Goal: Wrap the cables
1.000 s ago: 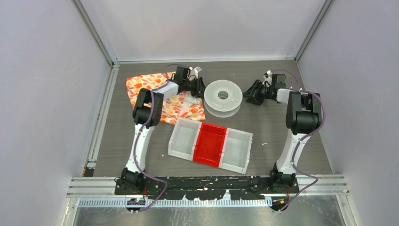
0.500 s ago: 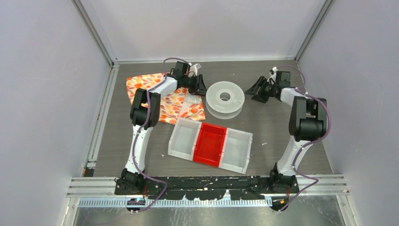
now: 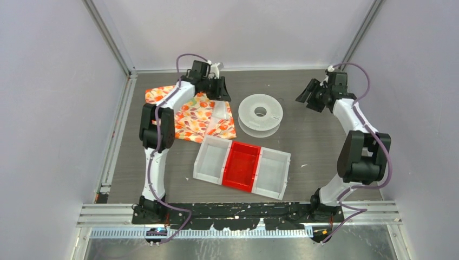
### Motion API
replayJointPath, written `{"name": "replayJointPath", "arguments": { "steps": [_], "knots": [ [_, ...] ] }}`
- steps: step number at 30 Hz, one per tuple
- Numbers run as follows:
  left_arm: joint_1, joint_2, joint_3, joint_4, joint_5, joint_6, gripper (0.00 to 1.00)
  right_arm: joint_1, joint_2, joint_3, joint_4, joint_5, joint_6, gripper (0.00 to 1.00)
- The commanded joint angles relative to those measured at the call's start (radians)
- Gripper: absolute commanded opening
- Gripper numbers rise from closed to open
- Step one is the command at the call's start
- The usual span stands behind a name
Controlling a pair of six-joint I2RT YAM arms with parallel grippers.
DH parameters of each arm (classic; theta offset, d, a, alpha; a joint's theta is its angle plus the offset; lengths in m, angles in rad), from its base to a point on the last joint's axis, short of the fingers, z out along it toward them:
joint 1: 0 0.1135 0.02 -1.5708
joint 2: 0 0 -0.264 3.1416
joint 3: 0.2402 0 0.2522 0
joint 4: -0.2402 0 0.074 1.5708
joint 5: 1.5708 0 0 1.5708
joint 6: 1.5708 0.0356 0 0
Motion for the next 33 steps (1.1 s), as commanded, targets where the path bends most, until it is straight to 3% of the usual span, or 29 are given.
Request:
{"name": "replayJointPath", "arguments": {
  "steps": [1, 6, 12, 14, 17, 22, 25, 33],
  "knots": [
    [0.028, -0.143, -0.026, -0.044, -0.120, 0.101, 0.40, -0.002, -0.166, 0.083, -0.195, 0.220, -0.098, 0.63],
    [0.031, -0.261, -0.044, -0.089, -0.161, 0.126, 0.40, -0.002, -0.321, 0.086, -0.292, 0.333, -0.123, 0.65],
    [0.031, -0.491, -0.209, -0.057, -0.262, 0.100, 0.40, -0.002, -0.471, 0.059, -0.372, 0.382, -0.107, 0.65],
    [0.031, -0.571, -0.273, -0.058, -0.329, 0.069, 0.45, -0.002, -0.509, 0.050, -0.413, 0.403, -0.090, 0.66],
    [0.032, -0.667, -0.340, -0.128, -0.382, 0.013, 0.45, -0.002, -0.571, 0.003, -0.449, 0.428, -0.061, 0.67],
    [0.032, -0.760, -0.461, -0.245, -0.368, -0.089, 0.45, -0.002, -0.683, -0.104, -0.459, 0.505, -0.031, 0.69],
    [0.031, -0.826, -0.572, -0.291, -0.449, -0.160, 0.45, -0.002, -0.736, -0.145, -0.454, 0.503, -0.008, 0.70],
    [0.031, -0.996, -0.694, -0.374, -0.588, -0.122, 0.44, -0.002, -0.830, -0.189, -0.443, 0.540, -0.036, 0.70]
  ]
}}
